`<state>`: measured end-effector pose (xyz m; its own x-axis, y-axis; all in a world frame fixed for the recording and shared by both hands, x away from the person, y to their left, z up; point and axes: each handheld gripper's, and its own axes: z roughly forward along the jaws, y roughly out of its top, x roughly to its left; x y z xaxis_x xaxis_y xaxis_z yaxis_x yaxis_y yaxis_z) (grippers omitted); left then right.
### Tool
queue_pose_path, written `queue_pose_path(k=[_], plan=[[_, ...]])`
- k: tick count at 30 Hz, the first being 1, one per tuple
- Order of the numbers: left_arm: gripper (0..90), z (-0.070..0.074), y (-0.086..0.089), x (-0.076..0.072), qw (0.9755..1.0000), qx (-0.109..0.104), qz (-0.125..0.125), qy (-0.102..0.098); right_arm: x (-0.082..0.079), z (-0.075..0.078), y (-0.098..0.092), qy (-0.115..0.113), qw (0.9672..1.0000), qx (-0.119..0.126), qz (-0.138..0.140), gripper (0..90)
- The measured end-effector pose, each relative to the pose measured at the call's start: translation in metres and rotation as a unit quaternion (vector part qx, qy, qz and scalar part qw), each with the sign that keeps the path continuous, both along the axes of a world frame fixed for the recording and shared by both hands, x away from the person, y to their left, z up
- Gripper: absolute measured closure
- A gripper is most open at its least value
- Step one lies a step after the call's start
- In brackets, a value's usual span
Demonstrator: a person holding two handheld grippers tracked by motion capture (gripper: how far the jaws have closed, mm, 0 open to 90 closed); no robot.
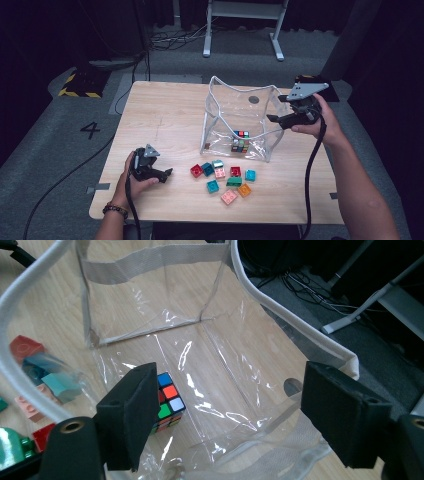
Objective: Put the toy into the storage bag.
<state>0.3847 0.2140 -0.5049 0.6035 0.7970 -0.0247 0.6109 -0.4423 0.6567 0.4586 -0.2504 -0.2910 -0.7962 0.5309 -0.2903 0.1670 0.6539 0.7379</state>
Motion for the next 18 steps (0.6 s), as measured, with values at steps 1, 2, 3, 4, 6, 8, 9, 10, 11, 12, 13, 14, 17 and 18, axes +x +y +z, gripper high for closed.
queue_pose_path(k=[1, 2, 3, 4, 6, 8, 9, 10, 11, 12, 13, 14, 17, 18], plan=[[0.3, 0.0, 0.0, 0.0, 1.0, 0.0, 0.0, 0.0, -0.002, 0.0, -0.002, -0.003, 1.0, 0.001, 0.002, 23.6], [0.3, 0.0, 0.0, 0.0, 1.0, 0.001, 0.0, 0.0, -0.003, 0.001, -0.003, -0.005, 1.0, -0.001, 0.004, 23.6], [0.3, 0.0, 0.0, 0.0, 1.0, 0.0, 0.0, 0.0, -0.005, 0.001, -0.005, -0.008, 1.0, 0.004, 0.005, 23.6], [0.3, 0.0, 0.0, 0.0, 1.0, 0.0, 0.0, 0.0, -0.007, 0.001, -0.007, -0.009, 0.9999, 0.005, 0.007, 23.6], [0.3, 0.0, 0.0, 0.0, 1.0, 0.0, 0.0, 0.0, -0.01, 0.002, -0.01, -0.013, 0.9999, 0.007, 0.007, 23.6], [0.3, 0.0, 0.0, 0.0, 1.0, 0.0, 0.0, 0.0, -0.015, 0.002, -0.014, -0.016, 0.9998, 0.011, 0.008, 23.4], [0.3, 0.0, 0.0, 0.0, 1.0, 0.0, 0.0, 0.0, -0.017, 0.002, -0.015, -0.017, 0.9997, 0.013, 0.007, 23.3], [0.3, 0.0, 0.0, 0.0, 1.0, 0.0, 0.0, 0.0, -0.018, 0.002, -0.017, -0.016, 0.9997, 0.015, 0.007, 23.3], [0.3, 0.0, 0.0, 0.0, 1.0, 0.0, 0.0, 0.0, -0.02, 0.002, -0.018, -0.014, 0.9997, 0.018, 0.007, 23.3], [0.3, 0.0, 0.0, 0.0, 1.0, 0.0, 0.0, 0.0, -0.021, 0.002, -0.019, -0.017, 0.9997, 0.018, 0.008, 23.3], [0.3, 0.0, 0.0, 0.0, 1.0, 0.0, 0.0, 0.0, -0.023, 0.002, -0.022, -0.02, 0.9995, 0.022, 0.007, 23.3], [0.3, 0.0, 0.0, 0.0, 1.0, 0.0, 0.0, 0.0, -0.025, 0.001, -0.023, -0.019, 0.9995, 0.025, 0.008, 23.3], [0.3, 0.0, 0.0, 0.0, 1.0, 0.001, 0.0, 0.0, -0.028, -0.002, -0.028, -0.022, 0.9994, 0.027, 0.006, 23.3], [0.3, 0.0, 0.0, 0.0, 1.0, 0.001, -0.002, 0.0, -0.029, -0.003, -0.029, -0.021, 0.9994, 0.027, 0.006, 23.3]])
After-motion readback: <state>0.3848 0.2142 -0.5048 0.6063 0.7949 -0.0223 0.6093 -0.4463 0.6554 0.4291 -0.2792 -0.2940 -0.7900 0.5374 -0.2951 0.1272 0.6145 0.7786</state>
